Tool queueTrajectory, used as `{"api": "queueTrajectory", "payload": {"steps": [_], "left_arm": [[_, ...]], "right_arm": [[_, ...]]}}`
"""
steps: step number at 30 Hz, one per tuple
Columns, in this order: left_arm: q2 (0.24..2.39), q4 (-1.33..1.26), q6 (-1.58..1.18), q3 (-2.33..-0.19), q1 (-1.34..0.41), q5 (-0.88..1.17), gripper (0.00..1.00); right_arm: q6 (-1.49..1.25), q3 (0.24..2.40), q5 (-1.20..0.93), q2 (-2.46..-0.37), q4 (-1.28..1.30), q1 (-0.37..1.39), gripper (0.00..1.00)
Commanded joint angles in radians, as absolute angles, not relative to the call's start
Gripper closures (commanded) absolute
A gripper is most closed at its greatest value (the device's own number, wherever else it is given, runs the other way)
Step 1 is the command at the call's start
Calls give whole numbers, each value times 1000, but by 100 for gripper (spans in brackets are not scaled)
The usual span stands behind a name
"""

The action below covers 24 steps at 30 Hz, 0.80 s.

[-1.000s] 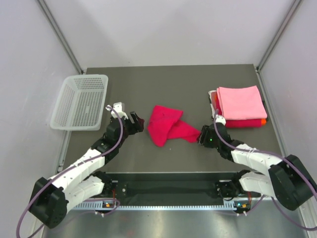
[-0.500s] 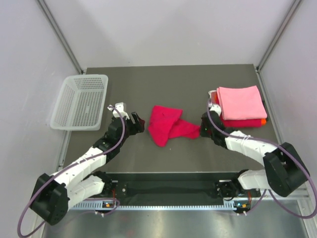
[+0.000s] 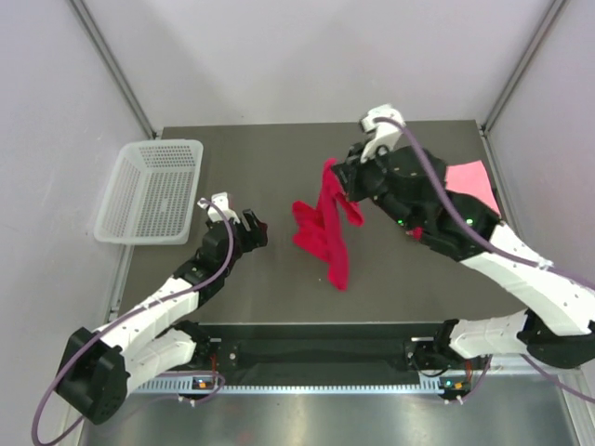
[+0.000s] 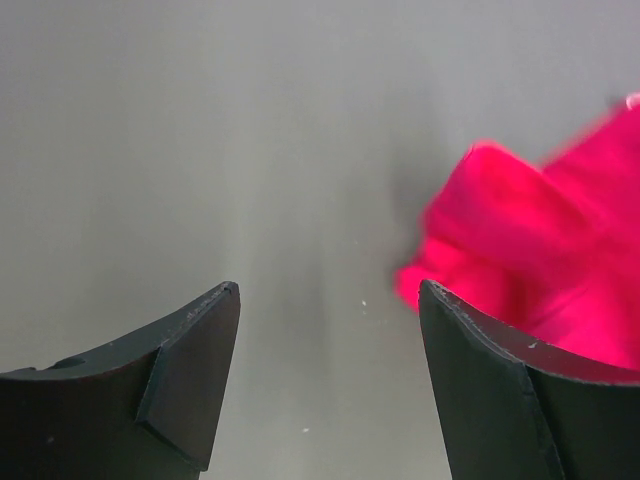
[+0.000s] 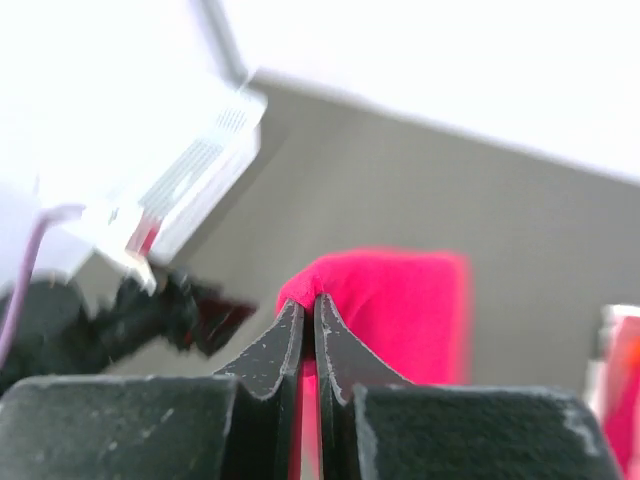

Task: Fold and stack the t-shirts
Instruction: Flatten the tshirt out

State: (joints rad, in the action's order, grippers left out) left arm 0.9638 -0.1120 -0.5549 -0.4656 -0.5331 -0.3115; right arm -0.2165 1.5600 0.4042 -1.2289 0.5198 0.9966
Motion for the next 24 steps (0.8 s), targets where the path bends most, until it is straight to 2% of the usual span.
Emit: {"api": "queueTrajectory", "payload": {"steps": [1,4,12,17,24], "left_arm": [[924,-141,-561,-457,-537,-391,23],[916,-121,-566,-462,-535,-431,23],[998,-172,-532,-471,-537,-231,23],[1066,24,-589,-569,-546,-146,26],[988,95,-682,-494,-647,-12,30]], "right_arm": [[-164,1680,687,-1186,698,1006,100],[-195,1580,851,-1118,703,970,100],[-288,1293,822,-947,715,847,100],[-319,1166,838,-874,727,821,100],[-351,1074,835,-815,729,798,100]]}}
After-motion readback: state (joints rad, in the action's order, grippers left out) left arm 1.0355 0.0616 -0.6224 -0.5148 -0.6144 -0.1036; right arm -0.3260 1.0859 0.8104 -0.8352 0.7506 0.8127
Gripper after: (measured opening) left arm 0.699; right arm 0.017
